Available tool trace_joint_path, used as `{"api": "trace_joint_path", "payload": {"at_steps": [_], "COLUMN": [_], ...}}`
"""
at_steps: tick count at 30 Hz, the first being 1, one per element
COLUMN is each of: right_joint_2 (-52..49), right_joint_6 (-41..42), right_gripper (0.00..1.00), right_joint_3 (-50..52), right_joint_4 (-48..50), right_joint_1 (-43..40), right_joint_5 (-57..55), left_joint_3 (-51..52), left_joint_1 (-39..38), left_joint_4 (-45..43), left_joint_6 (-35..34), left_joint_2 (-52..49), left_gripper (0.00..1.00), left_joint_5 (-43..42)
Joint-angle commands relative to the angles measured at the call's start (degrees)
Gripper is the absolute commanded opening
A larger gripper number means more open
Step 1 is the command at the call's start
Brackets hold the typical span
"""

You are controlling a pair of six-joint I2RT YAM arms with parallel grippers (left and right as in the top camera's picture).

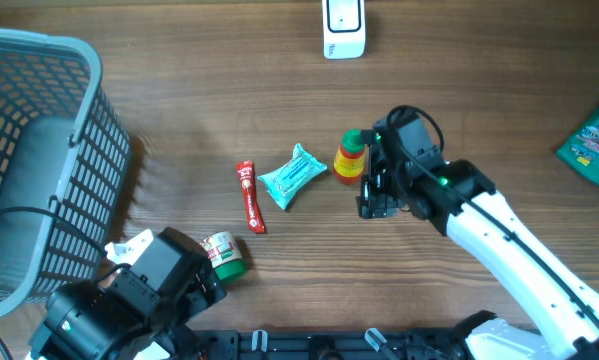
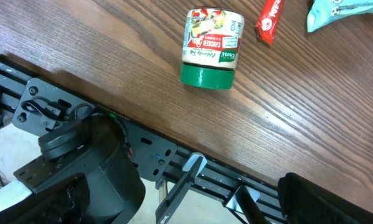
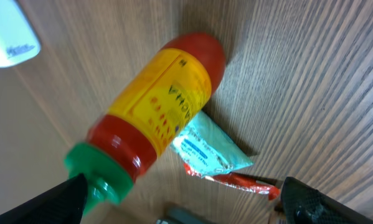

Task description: Scan the item barcode

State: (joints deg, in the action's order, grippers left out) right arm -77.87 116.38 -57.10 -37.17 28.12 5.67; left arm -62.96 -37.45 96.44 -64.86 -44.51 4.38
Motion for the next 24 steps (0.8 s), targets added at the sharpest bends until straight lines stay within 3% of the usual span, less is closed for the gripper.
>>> {"api": "trace_joint_path", "payload": {"at_steps": [1, 6, 8, 10, 12, 13, 14, 19, 20, 21, 24], "right_joint_2": [1.5, 13.1, 19.6, 22.8, 20.3, 18.4, 12.2, -0.5, 0.4, 2.4, 14.6], "right_joint_6": [-5.6, -14.2, -25.0, -65.5, -85.5, -87.6, -89.9, -89.2, -87.5, -85.7, -76.1], "right_gripper": [1.00, 1.00, 1.00, 1.00, 1.00, 1.00, 0.93, 0.88, 0.88, 0.98, 1.00], "right_joint_3": [0.5, 0.5, 0.5, 0.5, 0.6, 0.6, 0.6, 0.6, 0.4, 0.2, 0.1], "right_joint_4": [0.7, -6.2, -5.9, -0.7, -0.9, -0.8, -1.0, 6.6, 6.3, 4.2, -9.4], "right_joint_1": [-1.1, -1.1, -1.1, -0.6, -0.5, -0.5, 0.1, 9.2, 12.3, 14.7, 22.3], "right_joint_5": [4.1, 0.0, -2.0, -7.0, -11.0, -10.4, -8.1, -24.8, -27.9, -29.7, -34.5], "left_joint_3": [0.2, 0.2, 0.2, 0.2, 0.2, 0.2, 0.2, 0.2, 0.2, 0.2, 0.2], "left_joint_1": [0.1, 0.1, 0.1, 0.1, 0.1, 0.1, 0.1, 0.1, 0.1, 0.1, 0.1], "left_joint_4": [0.0, 0.0, 0.0, 0.0, 0.0, 0.0, 0.0, 0.0, 0.0, 0.0, 0.0], "left_joint_6": [-1.0, -1.0, -1.0, -1.0, -1.0, -1.0, -1.0, -1.0, -1.0, -1.0, -1.0], "left_joint_2": [0.2, 0.2, 0.2, 0.2, 0.2, 0.2, 0.2, 0.2, 0.2, 0.2, 0.2], "left_gripper": [1.00, 1.00, 1.00, 1.00, 1.00, 1.00, 1.00, 1.00, 1.00, 1.00, 1.00], "left_joint_5": [-0.1, -0.1, -0.1, -0.1, -0.1, -0.1, -0.1, -0.1, -0.1, -0.1, -0.1]}}
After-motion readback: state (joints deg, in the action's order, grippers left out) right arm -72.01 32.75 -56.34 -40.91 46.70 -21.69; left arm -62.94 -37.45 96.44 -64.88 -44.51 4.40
